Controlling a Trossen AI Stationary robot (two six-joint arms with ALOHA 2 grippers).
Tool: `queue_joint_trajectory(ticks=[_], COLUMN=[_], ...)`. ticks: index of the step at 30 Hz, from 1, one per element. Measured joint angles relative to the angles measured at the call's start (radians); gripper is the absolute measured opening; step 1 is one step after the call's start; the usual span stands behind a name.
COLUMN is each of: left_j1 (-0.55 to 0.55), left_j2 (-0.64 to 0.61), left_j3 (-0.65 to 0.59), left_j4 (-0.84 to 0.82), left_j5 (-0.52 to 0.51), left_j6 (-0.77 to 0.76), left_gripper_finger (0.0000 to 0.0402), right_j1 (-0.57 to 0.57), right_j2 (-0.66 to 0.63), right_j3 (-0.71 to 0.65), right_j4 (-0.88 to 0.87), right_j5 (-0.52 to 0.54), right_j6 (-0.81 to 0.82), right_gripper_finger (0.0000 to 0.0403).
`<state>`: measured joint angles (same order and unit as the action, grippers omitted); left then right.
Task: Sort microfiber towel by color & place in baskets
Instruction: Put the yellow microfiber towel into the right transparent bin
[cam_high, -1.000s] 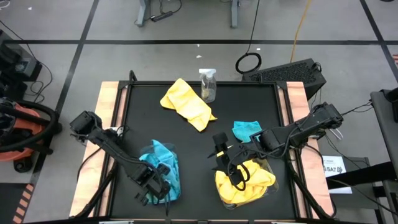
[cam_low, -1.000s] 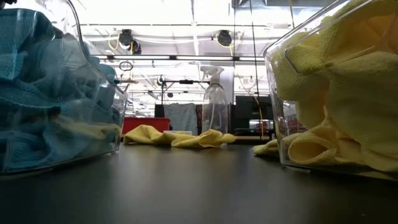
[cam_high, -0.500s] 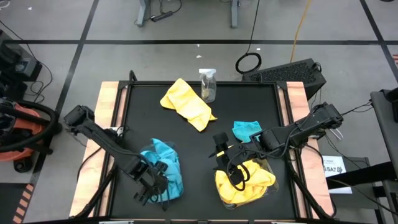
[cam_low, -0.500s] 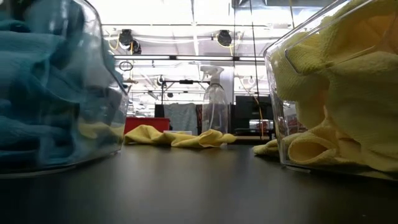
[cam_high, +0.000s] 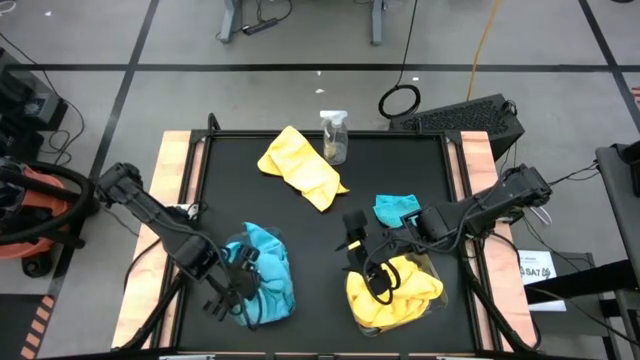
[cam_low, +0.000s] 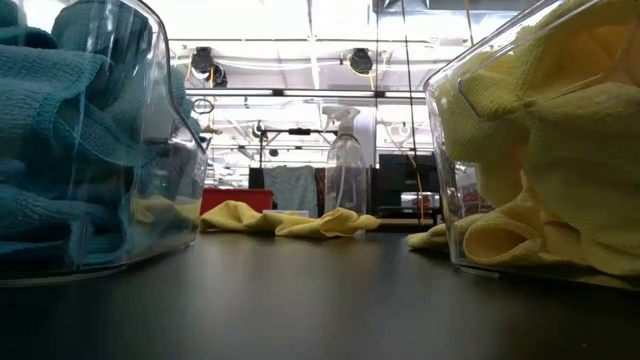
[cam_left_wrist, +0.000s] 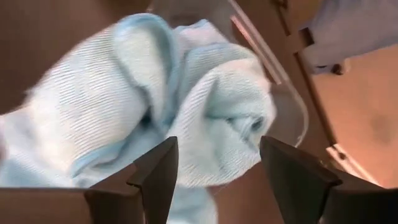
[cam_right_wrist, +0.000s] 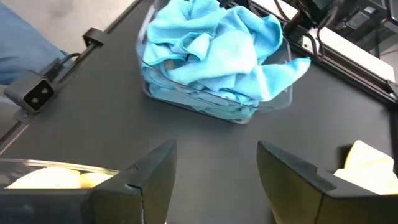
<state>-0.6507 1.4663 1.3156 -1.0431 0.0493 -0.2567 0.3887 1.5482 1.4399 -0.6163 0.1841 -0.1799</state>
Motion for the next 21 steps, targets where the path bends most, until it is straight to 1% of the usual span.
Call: queue_joint_trajectory(ticks=[5,15,21], left_j1=[0.001,0.002,0.002], left_j2=[-0.042,-0.119,-0.125], left_j3=[0.027,0.027,0.020], left_j4=[-0.053,-0.052,-0.068], left_j5=[-0.129,-0.400,-0.480], left_j6=[0.023,0.126,0.184], left_gripper_finger=[0.0233,0.0233,0.0233], right_j1=[-0.027,-0.099,-0.163], right_j2=[0.000,0.000,0.001], right_j3=[0.000,-0.001,-0.072], right_j4=[-0.004,-0.005,0.045], right_j5=[0.000,-0.002,-0.012], right_j6=[0.000,-0.033,-0.056], right_gripper_finger=[0.0215,0.0215,0.0215])
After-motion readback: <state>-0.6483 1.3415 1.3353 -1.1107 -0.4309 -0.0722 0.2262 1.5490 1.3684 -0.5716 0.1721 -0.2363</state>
